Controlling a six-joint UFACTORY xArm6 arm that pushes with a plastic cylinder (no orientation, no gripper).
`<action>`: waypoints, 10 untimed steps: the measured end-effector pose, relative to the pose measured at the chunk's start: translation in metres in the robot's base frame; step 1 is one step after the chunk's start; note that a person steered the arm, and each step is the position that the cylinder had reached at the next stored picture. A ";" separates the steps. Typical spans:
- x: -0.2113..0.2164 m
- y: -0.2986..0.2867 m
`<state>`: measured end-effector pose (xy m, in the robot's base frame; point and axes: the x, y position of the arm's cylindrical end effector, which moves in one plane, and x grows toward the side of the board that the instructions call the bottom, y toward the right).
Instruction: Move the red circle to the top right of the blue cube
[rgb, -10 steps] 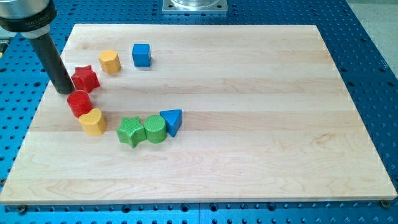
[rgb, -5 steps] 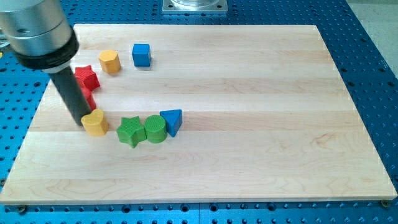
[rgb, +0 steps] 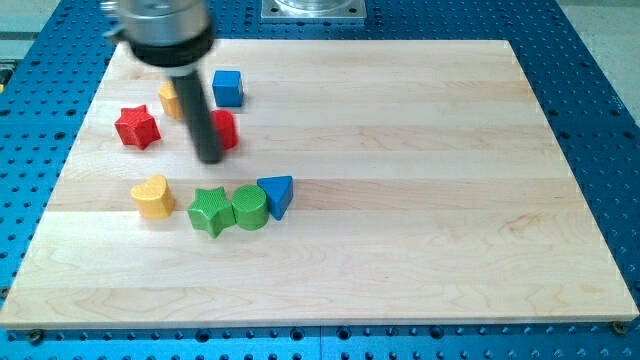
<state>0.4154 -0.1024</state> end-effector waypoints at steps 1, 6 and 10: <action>0.035 -0.025; -0.064 -0.002; -0.013 -0.009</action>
